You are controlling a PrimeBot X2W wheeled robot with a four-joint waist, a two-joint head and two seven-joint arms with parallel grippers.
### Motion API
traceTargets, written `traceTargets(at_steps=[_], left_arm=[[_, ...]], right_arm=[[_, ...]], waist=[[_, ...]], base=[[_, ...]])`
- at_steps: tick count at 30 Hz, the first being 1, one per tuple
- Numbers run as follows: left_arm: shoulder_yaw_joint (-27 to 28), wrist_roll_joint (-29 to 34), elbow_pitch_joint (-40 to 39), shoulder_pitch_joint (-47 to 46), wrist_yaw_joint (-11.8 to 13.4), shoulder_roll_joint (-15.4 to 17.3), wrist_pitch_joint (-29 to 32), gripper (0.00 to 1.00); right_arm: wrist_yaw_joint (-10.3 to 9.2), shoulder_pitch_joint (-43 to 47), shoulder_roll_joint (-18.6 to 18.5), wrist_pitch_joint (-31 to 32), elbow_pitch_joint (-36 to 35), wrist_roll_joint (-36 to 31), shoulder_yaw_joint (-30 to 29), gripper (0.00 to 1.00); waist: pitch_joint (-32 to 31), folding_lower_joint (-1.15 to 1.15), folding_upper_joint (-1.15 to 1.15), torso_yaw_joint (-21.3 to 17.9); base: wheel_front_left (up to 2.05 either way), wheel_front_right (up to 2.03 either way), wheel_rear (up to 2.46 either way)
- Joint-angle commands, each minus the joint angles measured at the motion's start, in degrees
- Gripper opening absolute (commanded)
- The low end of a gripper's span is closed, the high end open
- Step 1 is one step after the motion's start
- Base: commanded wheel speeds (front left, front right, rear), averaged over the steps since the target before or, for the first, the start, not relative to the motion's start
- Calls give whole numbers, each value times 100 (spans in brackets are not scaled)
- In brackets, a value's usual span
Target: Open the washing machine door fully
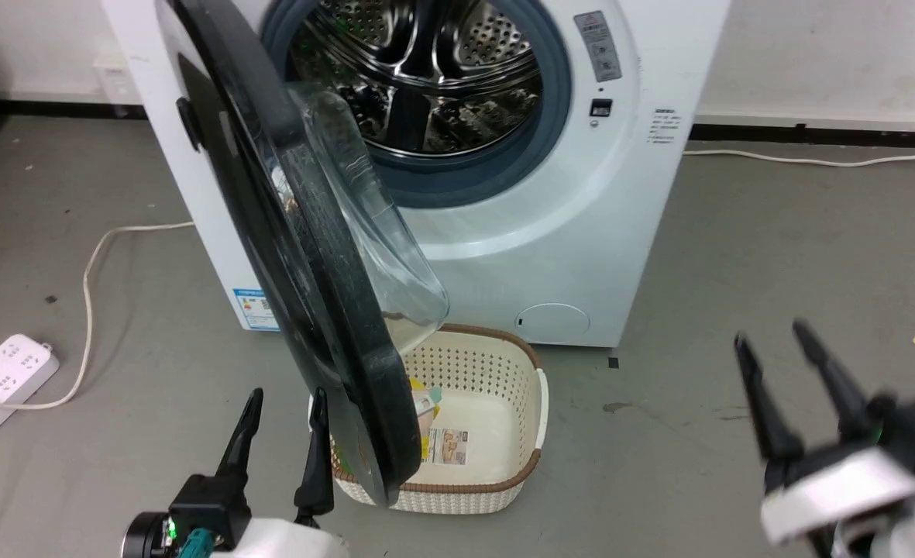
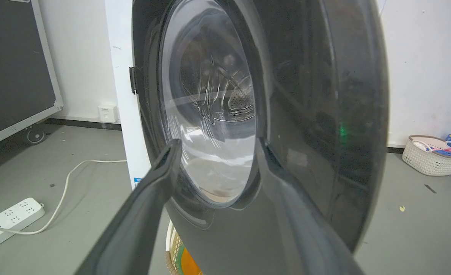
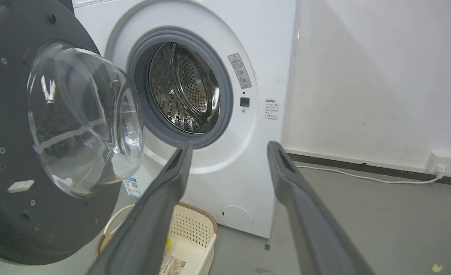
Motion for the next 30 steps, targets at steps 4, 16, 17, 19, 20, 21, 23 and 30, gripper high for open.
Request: traceTargets(at_steps=[4,16,17,19,20,21,23,30], left_arm=[[91,-49,-26,167,-77,8,-30,100],[52,-5,195,239,-203,8,-30,100],[52,-5,195,239,-203,8,-30,100],[35,-6,227,236,-206,8,-30,100],[22,-1,256,228,-211,8,-30,100],[22,-1,256,228,-211,8,-30,100],[8,5,279,222,-219,8,-30,100],[69,108,63,147,-204,8,-30,0]], right_arm=[[6,901,739,-73,-446,-1136,-557,100],[6,1469,1480,-80,-606,-1658,-1053,100],[6,1469,1480,-80,-606,-1658,-1053,100],[6,1448,1491,-80,-576,-1667,-1009,100],[6,1425,1497,-80,-559,-1672,-998,100],[6,1425,1497,-80,-559,-1672,-998,100],[6,1398,1502,-80,-560,-1662,-1002,100],[6,1348,1507,-80,-557,-1565,-962,100]], waist=[[-53,1,0,-120],[-70,1,0,-201],[-70,1,0,-201],[-67,1,0,-203],[-63,1,0,-204],[-63,1,0,-204],[-60,1,0,-201],[-36,1,0,-176]], base=[[0,0,0],[0,0,0],[0,0,0],[0,0,0],[0,0,0],[0,0,0],[0,0,0],[0,0,0]])
